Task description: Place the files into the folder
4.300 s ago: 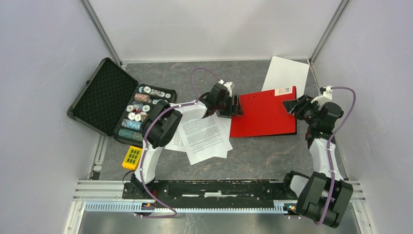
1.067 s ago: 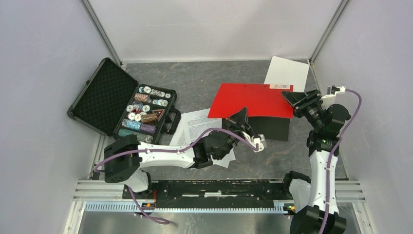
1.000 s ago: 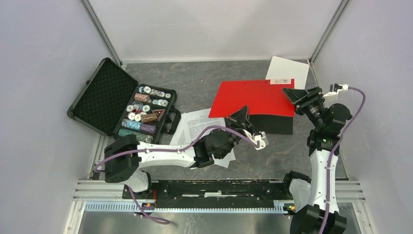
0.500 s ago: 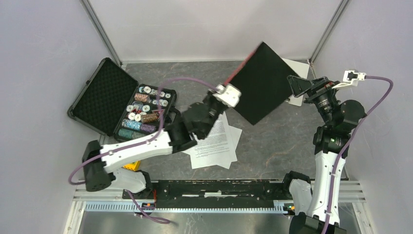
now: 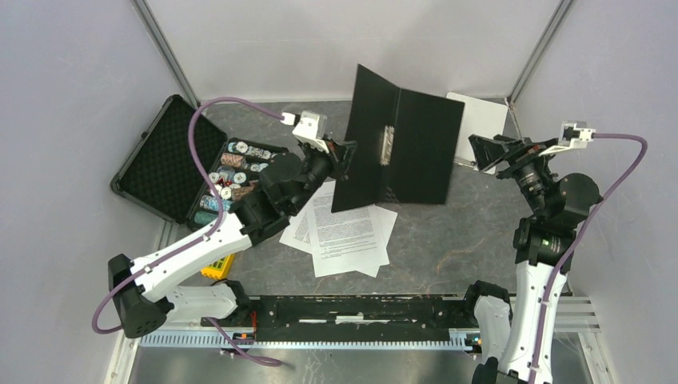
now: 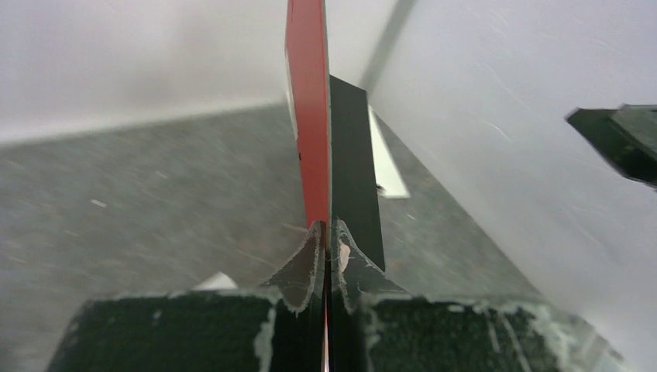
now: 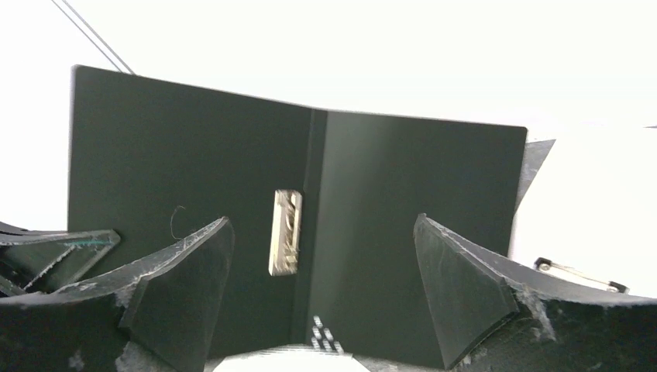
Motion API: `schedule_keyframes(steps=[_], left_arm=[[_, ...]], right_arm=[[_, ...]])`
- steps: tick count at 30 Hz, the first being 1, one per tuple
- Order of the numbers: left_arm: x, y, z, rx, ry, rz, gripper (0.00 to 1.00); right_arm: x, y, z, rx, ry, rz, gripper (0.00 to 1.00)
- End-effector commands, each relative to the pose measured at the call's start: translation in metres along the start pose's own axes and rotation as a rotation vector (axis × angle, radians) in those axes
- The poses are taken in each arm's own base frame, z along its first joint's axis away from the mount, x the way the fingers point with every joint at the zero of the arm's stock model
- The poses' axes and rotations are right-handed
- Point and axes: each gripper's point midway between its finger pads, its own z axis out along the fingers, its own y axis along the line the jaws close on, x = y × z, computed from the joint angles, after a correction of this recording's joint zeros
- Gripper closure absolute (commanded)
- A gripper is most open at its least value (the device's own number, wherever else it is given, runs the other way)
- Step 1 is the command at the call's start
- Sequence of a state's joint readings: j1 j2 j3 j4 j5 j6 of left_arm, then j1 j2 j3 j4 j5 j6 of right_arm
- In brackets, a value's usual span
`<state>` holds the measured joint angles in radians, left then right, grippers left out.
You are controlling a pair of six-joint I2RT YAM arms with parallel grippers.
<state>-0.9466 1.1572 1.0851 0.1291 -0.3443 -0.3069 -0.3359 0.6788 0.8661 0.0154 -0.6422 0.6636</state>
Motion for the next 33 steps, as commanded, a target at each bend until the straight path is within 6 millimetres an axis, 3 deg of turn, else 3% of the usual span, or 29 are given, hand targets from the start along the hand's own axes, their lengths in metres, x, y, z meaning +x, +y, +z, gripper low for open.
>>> schedule_keyframes(steps=[1, 4, 7, 12, 16, 20, 24, 33], left_arm=[[0.017, -0.054, 0.003, 0.222, 0.048, -0.397, 0.98], [0.036, -0.058, 0.009, 0.254, 0.056, -0.491, 0.98], [0.065, -0.049, 0.014, 0.202, 0.111, -0.519, 0.98], [0.124, -0.013, 0.014, 0.04, 0.161, -0.569, 0.98], [0.162, 0.021, 0.011, -0.106, 0.164, -0.596, 0.98], [0.177, 0.051, 0.009, -0.233, 0.11, -0.587, 0.98], [0.185, 0.08, 0.002, -0.356, 0.051, -0.596, 0.98], [0.205, 0.093, -0.013, -0.377, 0.113, -0.474, 0.98]], right_arm=[[0.029, -0.023, -0.003, 0.076, 0.079, -0.025, 0.14], [0.045, -0.038, -0.001, 0.112, 0.145, -0.016, 0.2], [0.063, -0.054, 0.0, 0.163, 0.214, -0.011, 0.25], [0.116, -0.08, -0.001, 0.228, 0.351, 0.01, 0.34], [0.162, -0.086, 0.003, 0.245, 0.47, 0.009, 0.39], [0.208, -0.074, 0.013, 0.218, 0.606, -0.037, 0.41], [0.238, -0.062, 0.023, 0.198, 0.683, -0.061, 0.45], [0.273, -0.072, 0.026, 0.201, 0.748, -0.115, 0.5]])
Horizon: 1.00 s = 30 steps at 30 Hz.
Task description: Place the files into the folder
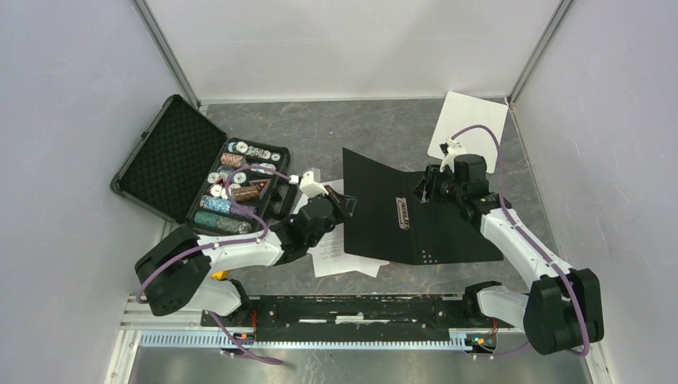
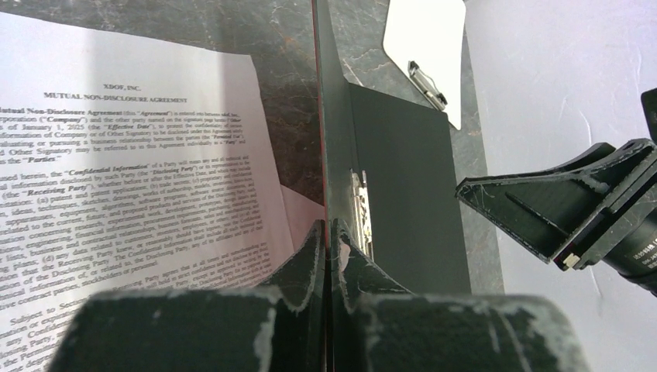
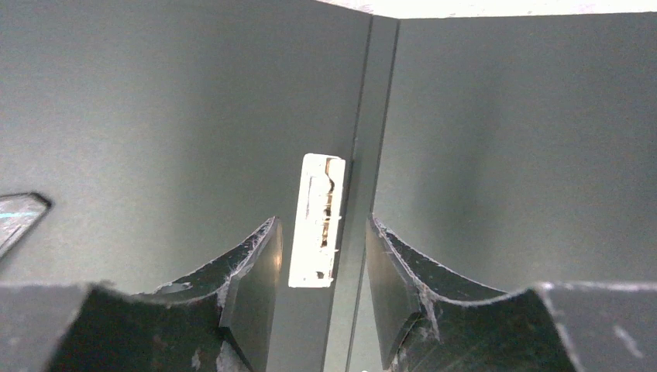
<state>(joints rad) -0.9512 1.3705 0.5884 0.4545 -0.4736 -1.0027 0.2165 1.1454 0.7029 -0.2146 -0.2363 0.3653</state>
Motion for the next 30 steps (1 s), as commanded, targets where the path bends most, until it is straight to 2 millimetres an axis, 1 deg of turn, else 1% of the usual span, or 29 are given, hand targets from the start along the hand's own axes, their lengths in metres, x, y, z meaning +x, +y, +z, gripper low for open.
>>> schedule_keyframes(steps=[1, 4, 7, 11, 14, 16, 19, 22, 25, 27, 30], left_arm=[[-0.021, 0.012, -0.002, -0.036, -0.108, 0.062, 0.98], [-0.018, 0.02, -0.007, -0.043, -0.089, 0.109, 0.98], [-0.01, 0.02, -0.008, -0.029, -0.044, 0.155, 0.95], [0.006, 0.02, -0.01, 0.0, 0.034, 0.199, 0.91], [0.013, 0.021, -0.011, 0.008, 0.071, 0.231, 0.88], [0.016, 0.023, -0.012, 0.004, 0.092, 0.251, 0.86], [0.023, 0.025, -0.013, -0.002, 0.133, 0.268, 0.81], [0.034, 0.029, -0.013, -0.008, 0.183, 0.282, 0.76], [0.042, 0.031, -0.014, -0.011, 0.222, 0.298, 0.73], [0.043, 0.032, -0.015, -0.008, 0.231, 0.306, 0.71], [0.044, 0.031, -0.016, -0.003, 0.242, 0.319, 0.64]], right_arm=[[-0.008, -0.008, 0.011, 0.028, -0.041, -0.072, 0.5], [0.002, -0.005, 0.014, 0.008, -0.02, -0.095, 0.52], [0.013, -0.009, 0.015, 0.021, -0.018, -0.1, 0.52], [0.022, -0.015, 0.016, 0.041, -0.032, -0.086, 0.51], [0.03, -0.018, 0.015, 0.044, -0.043, -0.094, 0.5], [0.035, -0.02, 0.015, 0.045, -0.031, -0.104, 0.48], [0.035, -0.01, 0.018, -0.012, 0.001, -0.143, 0.48], [0.031, -0.004, 0.021, -0.025, 0.017, -0.155, 0.55], [0.033, 0.005, 0.02, -0.043, 0.008, -0.158, 0.57], [0.036, 0.004, 0.018, -0.03, 0.007, -0.159, 0.57], [0.037, -0.004, 0.016, 0.008, -0.001, -0.168, 0.57]])
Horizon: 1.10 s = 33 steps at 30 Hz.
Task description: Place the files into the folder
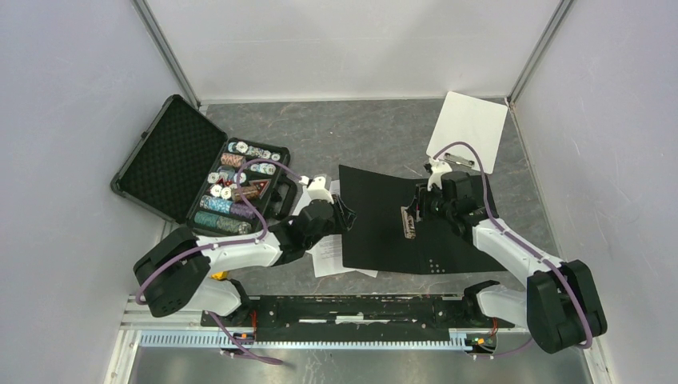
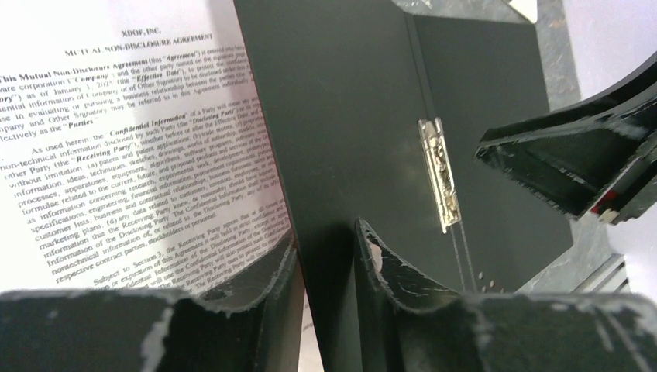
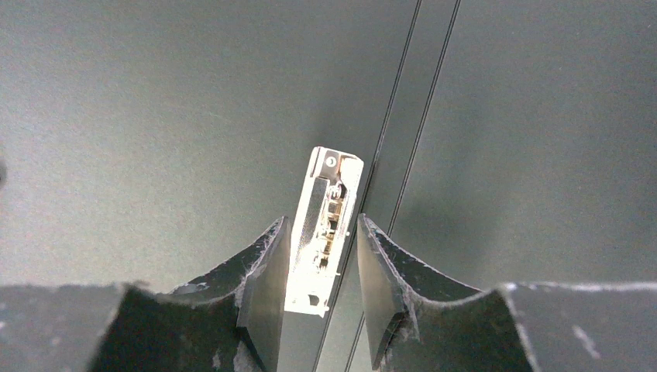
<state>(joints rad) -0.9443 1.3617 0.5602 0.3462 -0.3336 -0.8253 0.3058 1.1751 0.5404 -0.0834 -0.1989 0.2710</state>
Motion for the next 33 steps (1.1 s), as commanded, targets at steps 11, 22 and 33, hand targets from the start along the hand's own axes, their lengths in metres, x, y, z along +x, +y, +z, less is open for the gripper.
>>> schedule_keyframes(steps=[11, 22, 33], left_arm=[[0.012, -0.004, -0.003, 0.026, 0.092, 0.147, 0.54], [0.017, 0.017, 0.006, -0.07, 0.12, 0.256, 0.76], [0.036, 0.024, 0.017, -0.084, 0.206, 0.278, 0.78]], right_arm=[[-0.048, -0.008, 0.0, 0.077, -0.078, -0.096, 0.62], [-0.047, -0.011, 0.024, 0.074, 0.017, -0.107, 0.71], [-0.02, -0.034, 0.029, 0.165, 0.095, -0.123, 0.69]])
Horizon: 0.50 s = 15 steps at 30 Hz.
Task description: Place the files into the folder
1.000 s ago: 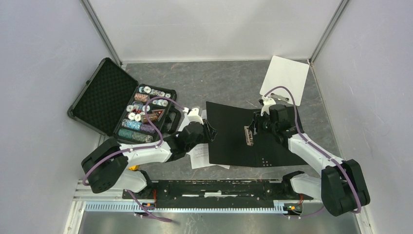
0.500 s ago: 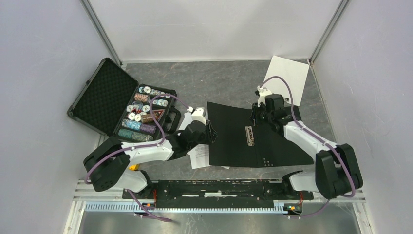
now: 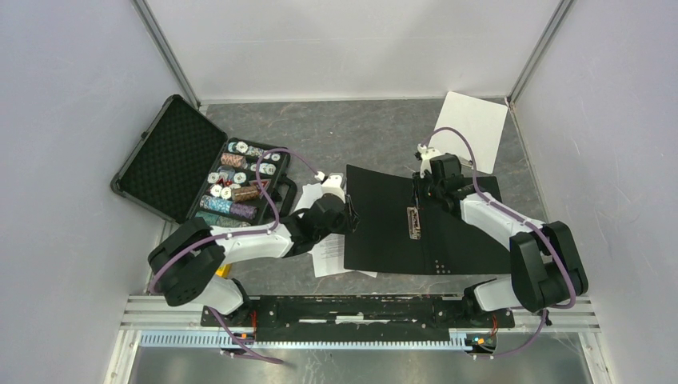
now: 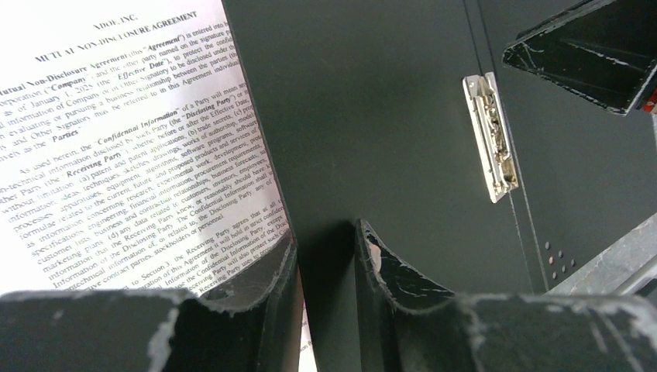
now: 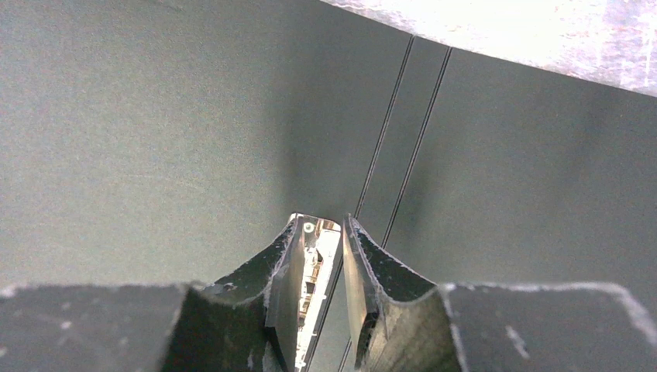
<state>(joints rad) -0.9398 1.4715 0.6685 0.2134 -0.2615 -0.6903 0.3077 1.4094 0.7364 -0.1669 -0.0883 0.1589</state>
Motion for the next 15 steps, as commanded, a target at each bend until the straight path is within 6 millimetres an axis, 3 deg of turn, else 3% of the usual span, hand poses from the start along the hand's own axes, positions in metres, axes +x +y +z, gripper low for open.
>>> schedule_keyframes(steps=[1, 8, 11, 15], left_arm=[[0.016, 0.014, 0.006, -0.045, 0.072, 0.106, 0.78], [0.023, 0.018, 0.009, -0.062, 0.095, 0.096, 0.8], [0.027, 0.021, 0.01, -0.074, 0.114, 0.101, 0.74], [0.03, 0.024, 0.011, -0.093, 0.129, 0.106, 0.73]], right_arm=[[0.001, -0.008, 0.003, 0.042, -0.001, -0.026, 0.7], [0.009, -0.016, 0.003, 0.083, 0.02, -0.026, 0.72], [0.013, -0.017, 0.003, 0.083, 0.025, -0.026, 0.72], [0.018, -0.017, 0.007, 0.077, 0.046, -0.033, 0.73]])
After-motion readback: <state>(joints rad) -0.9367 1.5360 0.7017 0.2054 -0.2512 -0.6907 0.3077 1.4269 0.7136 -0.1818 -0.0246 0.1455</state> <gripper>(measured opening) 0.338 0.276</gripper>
